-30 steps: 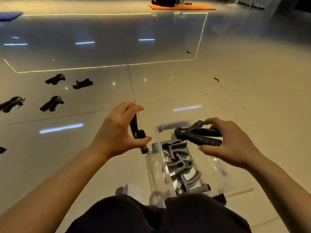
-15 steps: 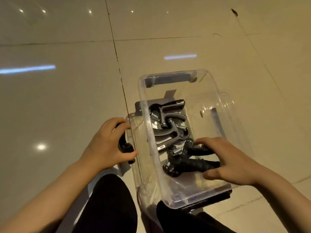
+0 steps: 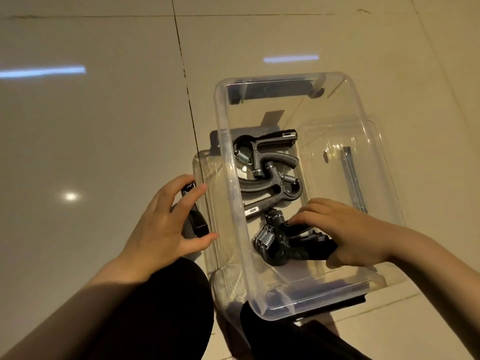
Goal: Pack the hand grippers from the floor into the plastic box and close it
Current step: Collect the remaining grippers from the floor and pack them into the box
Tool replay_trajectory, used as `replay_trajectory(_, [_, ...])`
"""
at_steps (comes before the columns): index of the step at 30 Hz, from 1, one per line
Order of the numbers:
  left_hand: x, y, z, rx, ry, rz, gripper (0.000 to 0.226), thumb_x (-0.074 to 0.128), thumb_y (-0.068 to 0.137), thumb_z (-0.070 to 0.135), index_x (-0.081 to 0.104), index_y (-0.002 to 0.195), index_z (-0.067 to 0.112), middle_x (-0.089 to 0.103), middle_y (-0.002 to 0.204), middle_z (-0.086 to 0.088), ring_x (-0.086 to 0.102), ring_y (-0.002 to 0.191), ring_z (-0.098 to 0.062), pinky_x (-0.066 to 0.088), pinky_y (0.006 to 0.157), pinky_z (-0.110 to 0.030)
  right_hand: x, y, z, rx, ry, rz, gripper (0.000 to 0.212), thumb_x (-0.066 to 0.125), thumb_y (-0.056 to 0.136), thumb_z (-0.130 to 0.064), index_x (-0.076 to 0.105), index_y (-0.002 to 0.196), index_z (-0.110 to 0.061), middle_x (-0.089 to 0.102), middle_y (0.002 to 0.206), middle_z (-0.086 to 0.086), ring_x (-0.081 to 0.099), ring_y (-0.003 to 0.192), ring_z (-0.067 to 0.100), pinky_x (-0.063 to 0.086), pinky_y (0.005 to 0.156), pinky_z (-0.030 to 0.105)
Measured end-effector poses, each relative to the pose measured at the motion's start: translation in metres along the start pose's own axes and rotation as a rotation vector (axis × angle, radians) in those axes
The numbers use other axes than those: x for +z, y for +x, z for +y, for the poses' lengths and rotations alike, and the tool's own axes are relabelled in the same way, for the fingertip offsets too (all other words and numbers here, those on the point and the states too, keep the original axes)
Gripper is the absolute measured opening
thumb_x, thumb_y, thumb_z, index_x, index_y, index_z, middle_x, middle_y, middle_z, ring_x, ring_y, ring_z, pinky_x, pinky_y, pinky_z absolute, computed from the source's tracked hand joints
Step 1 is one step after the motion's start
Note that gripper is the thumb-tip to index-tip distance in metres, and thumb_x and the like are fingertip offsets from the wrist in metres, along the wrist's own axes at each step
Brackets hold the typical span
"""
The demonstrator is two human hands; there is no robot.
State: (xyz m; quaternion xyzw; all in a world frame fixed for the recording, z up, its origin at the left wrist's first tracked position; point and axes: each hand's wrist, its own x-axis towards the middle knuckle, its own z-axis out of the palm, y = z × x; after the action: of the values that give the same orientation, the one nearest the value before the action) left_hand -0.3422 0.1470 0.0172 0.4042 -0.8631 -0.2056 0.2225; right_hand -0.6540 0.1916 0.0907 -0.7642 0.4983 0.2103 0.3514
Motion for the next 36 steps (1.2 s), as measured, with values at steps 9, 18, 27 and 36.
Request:
replay_trajectory(9, [0.006,-0.002,0.002,-0.048,-0.021,-0.037,0.091,0.057,0.068,0.063,0.029,0.136,0.01,0.025,0.143,-0.013,0.035,0.127,-0.026,0.038,0.098,-0.045,0.013,0.017,0.013,0.038,-0.226,-0.079,0.072,0.062,0.083,-0.021,0.026,0.144,-0.035,0.034,0.145,-0.008,0.029,0.131,0.012,0.016,0.11,0.028])
replay_trajectory(18, [0.001,0.001,-0.003,-0.27,-0.082,0.039,0.097,0.05,0.066,0.078,0.033,0.138,0.015,0.038,0.137,-0.01,0.037,0.122,-0.023,0.032,0.099,-0.041,0.022,0.031,0.009,0.134,-0.046,0.081,0.044,0.055,0.088,-0.017,0.051,0.13,-0.031,0.054,0.126,-0.003,0.048,0.113,0.018,0.04,0.092,0.029])
replay_trajectory(27, [0.009,0.003,0.002,-0.03,0.035,0.034,0.086,0.059,0.067,0.068,0.039,0.131,0.013,0.052,0.129,-0.014,0.045,0.117,-0.022,0.026,0.106,-0.039,0.026,0.038,0.006,0.174,-0.067,0.165,0.035,0.055,0.087,-0.018,0.061,0.12,-0.03,0.06,0.116,-0.002,0.053,0.107,0.02,0.034,0.093,0.03])
replay_trajectory(36, [-0.014,0.009,0.014,-0.142,-0.056,0.146,0.088,0.063,0.064,0.066,0.041,0.131,0.013,0.047,0.131,-0.006,0.045,0.119,-0.018,0.035,0.099,-0.033,0.014,0.028,-0.017,0.22,0.026,0.303,0.036,0.061,0.085,-0.038,0.054,0.12,-0.037,0.055,0.12,-0.015,0.043,0.122,0.01,0.015,0.113,0.039])
